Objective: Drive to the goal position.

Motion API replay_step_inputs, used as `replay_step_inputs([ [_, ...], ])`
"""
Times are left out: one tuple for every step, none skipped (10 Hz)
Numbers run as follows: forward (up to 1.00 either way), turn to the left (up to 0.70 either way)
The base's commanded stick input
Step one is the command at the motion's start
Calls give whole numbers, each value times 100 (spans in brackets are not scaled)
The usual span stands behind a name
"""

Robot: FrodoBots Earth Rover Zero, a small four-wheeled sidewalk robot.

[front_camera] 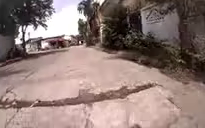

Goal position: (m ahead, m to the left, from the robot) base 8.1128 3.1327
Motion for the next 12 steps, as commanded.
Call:
replay_step_inputs([
  [70,0],
  [70,0],
  [70,0],
  [70,0],
  [70,0],
  [70,0],
  [70,0],
  [70,0],
  [70,0],
  [70,0],
  [70,0],
  [70,0],
])
